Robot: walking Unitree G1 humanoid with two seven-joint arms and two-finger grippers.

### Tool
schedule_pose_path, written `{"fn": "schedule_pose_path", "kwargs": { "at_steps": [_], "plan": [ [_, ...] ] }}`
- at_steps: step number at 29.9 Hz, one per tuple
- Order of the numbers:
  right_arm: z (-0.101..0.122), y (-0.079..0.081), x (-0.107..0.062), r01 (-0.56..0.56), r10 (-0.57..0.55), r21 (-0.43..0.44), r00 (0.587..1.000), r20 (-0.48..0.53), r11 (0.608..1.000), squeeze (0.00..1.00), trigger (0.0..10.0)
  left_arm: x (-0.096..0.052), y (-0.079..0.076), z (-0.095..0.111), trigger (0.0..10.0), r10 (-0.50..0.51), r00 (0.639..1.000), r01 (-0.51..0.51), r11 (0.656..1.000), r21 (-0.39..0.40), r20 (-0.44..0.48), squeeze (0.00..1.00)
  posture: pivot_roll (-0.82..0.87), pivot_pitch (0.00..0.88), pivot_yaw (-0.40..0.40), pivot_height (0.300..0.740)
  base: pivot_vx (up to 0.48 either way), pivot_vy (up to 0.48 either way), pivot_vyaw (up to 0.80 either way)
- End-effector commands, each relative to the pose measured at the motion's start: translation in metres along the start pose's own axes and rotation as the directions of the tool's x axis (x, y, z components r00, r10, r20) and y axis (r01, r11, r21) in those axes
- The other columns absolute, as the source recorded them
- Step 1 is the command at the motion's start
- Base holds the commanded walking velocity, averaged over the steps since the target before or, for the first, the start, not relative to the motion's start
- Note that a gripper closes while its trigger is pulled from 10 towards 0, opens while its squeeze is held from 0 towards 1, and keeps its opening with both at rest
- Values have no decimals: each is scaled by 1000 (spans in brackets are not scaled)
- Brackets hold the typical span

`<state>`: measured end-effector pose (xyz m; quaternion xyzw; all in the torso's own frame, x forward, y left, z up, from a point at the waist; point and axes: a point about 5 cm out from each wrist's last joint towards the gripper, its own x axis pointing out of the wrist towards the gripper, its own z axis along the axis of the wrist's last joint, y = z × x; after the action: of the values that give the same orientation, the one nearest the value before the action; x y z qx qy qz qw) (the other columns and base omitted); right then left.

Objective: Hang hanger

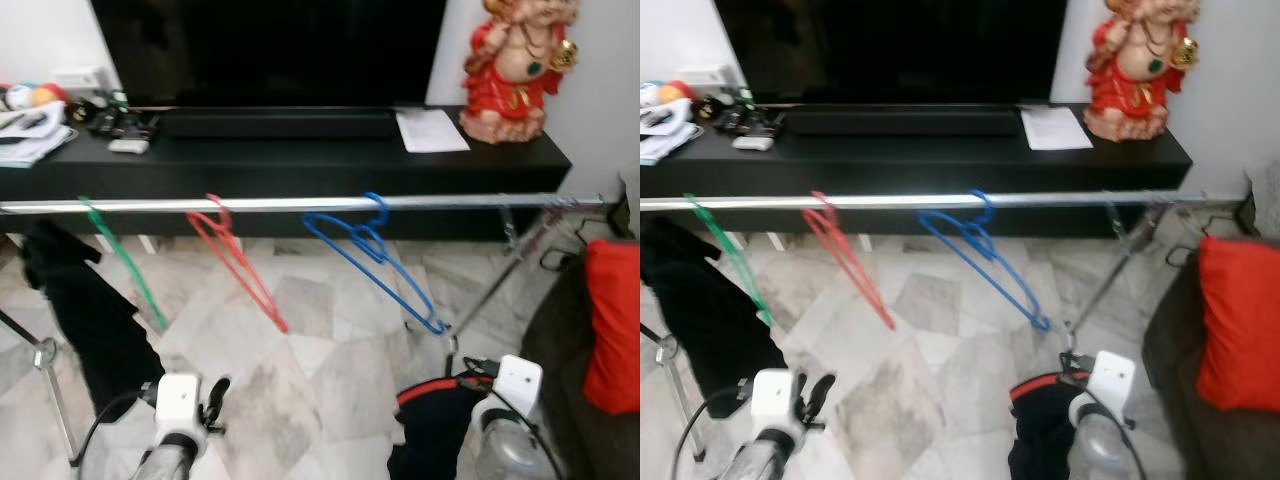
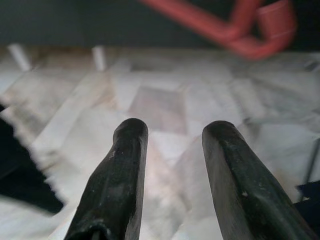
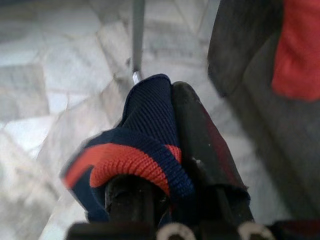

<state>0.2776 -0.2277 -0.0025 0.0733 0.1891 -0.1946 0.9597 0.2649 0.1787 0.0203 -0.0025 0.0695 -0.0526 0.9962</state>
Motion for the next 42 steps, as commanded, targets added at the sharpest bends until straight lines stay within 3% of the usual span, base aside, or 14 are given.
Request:
{"fn": "schedule_pose_path", "kwargs": {
  "at_steps": [1, 13, 26, 42],
  "plan": [
    [3, 12, 0, -36, 36, 4, 999, 15, 999, 0, 10000, -6, 10, -3, 10000, 24, 999, -23, 999, 22, -22, 0, 26, 140, -9, 740, 0, 0, 0],
    [-2, 15, -1, -78, 78, -12, 997, -17, 997, 0, 10000, 5, 8, 40, 10000, 79, 983, -89, 995, 52, 167, 0, 20, 145, -15, 740, 0, 0, 0],
    [-1, 22, -2, -115, 115, -16, 993, 1, 993, 0, 10000, -4, 18, 55, 10000, 120, 969, -136, 989, 61, 216, 0, 26, 151, -10, 740, 0, 0, 0],
    [-8, 32, -6, -198, 197, -50, 980, -26, 979, 0, 10000, -4, 13, 70, 10000, 121, 958, -136, 990, 41, 262, 0, 24, 156, -13, 740, 136, 0, 0]
  ]
}}
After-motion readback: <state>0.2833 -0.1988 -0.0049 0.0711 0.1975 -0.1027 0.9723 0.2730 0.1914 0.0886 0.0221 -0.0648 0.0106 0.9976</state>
